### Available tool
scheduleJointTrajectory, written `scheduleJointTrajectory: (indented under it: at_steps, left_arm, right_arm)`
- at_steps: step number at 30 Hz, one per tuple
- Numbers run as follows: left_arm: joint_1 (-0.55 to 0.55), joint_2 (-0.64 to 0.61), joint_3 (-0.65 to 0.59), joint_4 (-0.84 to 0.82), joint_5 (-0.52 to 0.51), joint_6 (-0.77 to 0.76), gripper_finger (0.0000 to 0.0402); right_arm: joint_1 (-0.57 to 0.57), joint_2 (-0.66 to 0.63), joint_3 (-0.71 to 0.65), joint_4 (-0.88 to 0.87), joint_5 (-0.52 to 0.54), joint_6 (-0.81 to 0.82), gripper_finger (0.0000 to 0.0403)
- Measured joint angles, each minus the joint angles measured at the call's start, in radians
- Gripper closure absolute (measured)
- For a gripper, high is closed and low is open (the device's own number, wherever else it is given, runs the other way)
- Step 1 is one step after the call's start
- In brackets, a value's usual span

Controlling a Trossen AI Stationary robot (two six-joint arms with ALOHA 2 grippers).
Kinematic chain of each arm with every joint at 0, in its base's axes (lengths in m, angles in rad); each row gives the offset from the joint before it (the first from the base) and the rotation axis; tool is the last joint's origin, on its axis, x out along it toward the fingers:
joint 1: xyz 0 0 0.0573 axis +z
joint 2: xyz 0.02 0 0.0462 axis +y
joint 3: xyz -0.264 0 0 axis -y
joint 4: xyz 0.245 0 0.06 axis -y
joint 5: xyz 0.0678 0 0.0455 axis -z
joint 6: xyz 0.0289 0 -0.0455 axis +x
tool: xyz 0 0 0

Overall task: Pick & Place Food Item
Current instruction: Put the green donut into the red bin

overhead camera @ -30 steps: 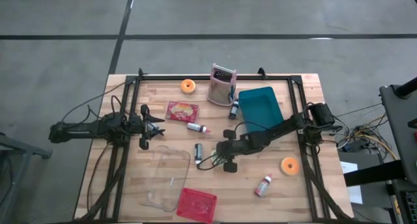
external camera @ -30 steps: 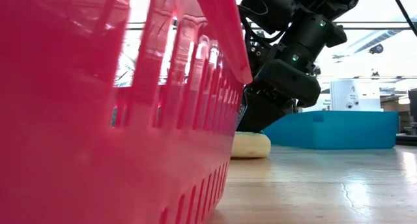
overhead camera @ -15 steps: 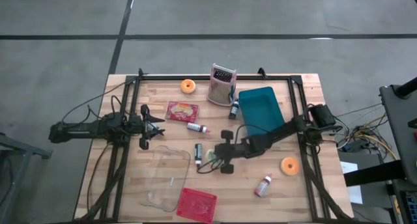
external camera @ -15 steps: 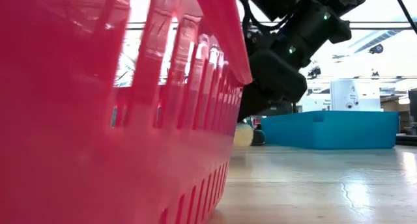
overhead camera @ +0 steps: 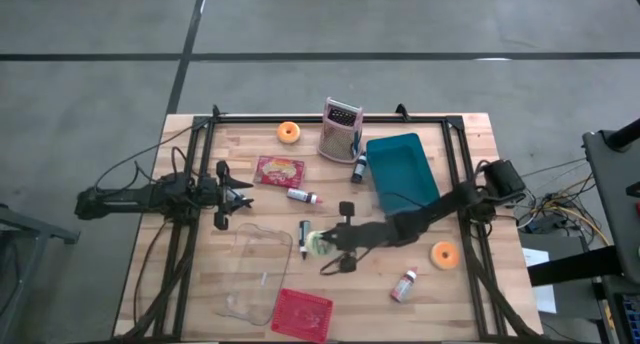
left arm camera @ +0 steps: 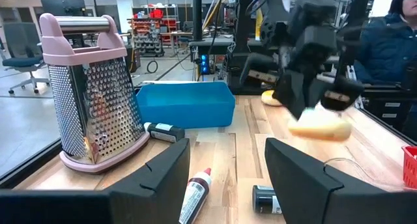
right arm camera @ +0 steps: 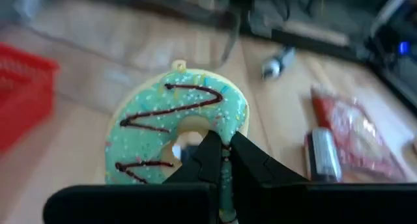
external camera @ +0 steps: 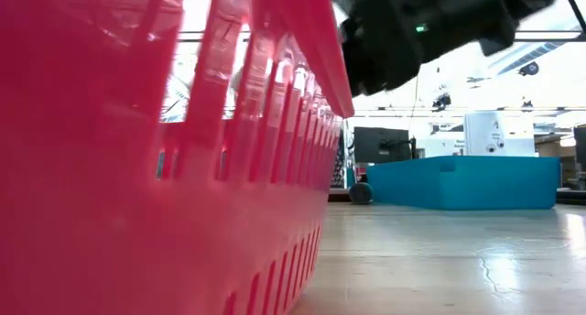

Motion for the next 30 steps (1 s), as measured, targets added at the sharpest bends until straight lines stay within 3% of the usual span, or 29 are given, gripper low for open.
scheduleJointTrajectory:
  at_steps: [6,12,30]
  left_arm:
    - [0.000,0.010,0.000,-0.007,0.005,-0.003,0.0199]
    - [0.000,0.024,0.000,0.011,0.007,-0.003,0.0199]
    - [0.000,0.033,0.000,0.022,0.007,-0.006,0.0199]
  right_arm:
    - [-0.004,-0.009,-0.231,0.618,-0.183,-0.050,0.0394]
    - [-0.028,-0.009,-0.383,0.963,-0.382,-0.012,0.0394]
    - [-0.035,-0.023,-0.374,0.915,-0.425,0.011,0.0394]
